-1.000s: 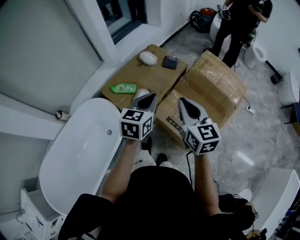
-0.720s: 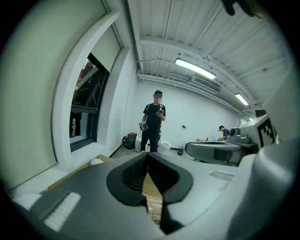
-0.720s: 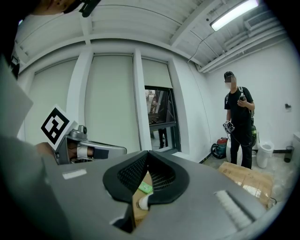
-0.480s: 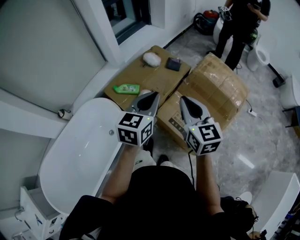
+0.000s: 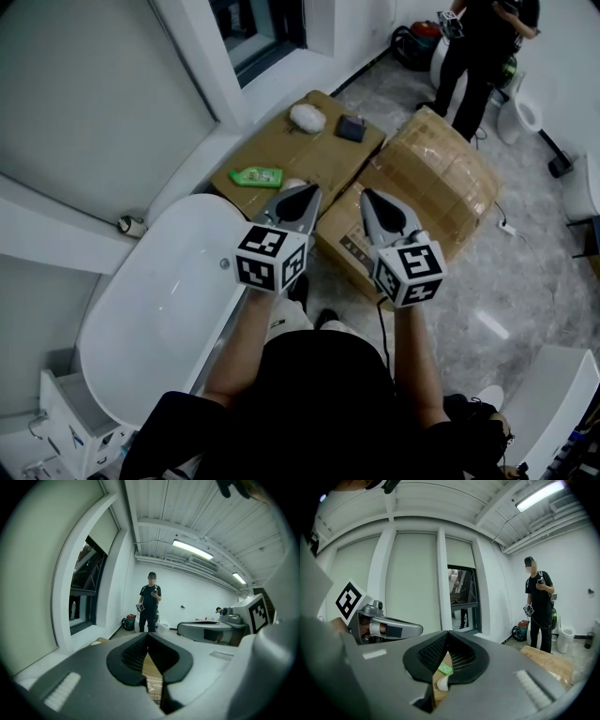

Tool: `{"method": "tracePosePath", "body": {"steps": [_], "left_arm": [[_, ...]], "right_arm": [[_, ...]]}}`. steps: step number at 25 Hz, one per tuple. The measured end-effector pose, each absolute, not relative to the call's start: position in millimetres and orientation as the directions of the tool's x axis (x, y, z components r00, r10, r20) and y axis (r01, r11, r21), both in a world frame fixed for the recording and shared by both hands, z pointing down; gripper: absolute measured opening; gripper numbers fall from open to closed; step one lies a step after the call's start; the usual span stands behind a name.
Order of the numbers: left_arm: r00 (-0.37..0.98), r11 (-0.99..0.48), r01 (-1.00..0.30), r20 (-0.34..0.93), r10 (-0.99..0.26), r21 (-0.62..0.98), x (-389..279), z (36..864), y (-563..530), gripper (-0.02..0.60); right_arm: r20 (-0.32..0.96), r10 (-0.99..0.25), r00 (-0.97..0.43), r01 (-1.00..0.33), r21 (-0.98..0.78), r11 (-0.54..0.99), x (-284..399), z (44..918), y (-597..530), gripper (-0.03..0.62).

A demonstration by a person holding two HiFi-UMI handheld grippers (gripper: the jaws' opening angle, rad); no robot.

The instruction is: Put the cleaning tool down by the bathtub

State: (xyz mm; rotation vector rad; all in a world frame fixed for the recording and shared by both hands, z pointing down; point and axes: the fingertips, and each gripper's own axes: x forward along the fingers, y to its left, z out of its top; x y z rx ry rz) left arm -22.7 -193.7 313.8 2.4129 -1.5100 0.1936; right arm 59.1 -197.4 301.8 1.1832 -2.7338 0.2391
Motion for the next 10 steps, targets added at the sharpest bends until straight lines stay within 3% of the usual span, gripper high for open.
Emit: {"method": "tracePosePath", "body": {"steps": [10], "left_arm": [[0.455,-0.419,-0.890,0.269,-0.849,0.180,-30.5,319.0,-190.6,-0.002]], "right_arm": [[0.213,-0.706,-0.676,-0.732,-0.082,0.676,52.5,311.9,-193.4,0.008]]}}
